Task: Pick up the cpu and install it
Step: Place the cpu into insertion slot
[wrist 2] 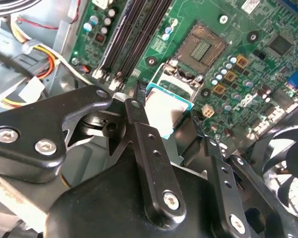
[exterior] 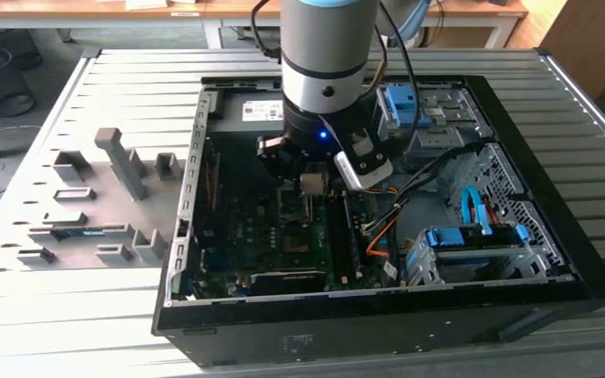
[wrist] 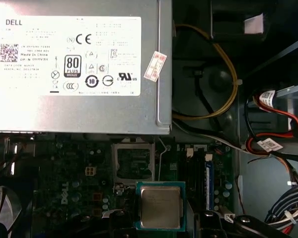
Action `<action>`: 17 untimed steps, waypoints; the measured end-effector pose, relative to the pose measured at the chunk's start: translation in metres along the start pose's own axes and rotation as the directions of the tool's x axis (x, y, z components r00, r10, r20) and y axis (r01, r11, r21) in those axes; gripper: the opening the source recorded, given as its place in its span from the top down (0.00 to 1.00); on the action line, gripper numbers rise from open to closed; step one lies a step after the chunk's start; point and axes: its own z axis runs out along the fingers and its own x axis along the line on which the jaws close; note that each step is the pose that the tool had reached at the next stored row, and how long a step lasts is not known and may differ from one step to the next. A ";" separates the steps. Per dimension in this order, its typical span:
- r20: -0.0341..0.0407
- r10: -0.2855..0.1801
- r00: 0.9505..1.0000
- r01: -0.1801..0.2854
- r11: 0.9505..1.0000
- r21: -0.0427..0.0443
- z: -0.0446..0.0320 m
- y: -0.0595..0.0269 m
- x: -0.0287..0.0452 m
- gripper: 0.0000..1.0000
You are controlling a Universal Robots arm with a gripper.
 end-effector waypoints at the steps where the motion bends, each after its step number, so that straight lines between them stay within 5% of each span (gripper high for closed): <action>1: -0.002 0.000 1.000 0.000 1.000 0.000 0.0013 -0.0014 0.0004 0.53; 13: -0.008 -0.004 1.000 0.004 1.000 0.009 0.0088 -0.0111 0.0025 0.53; 17: -0.008 -0.004 1.000 0.004 1.000 0.011 0.0103 -0.0210 0.0029 0.53</action>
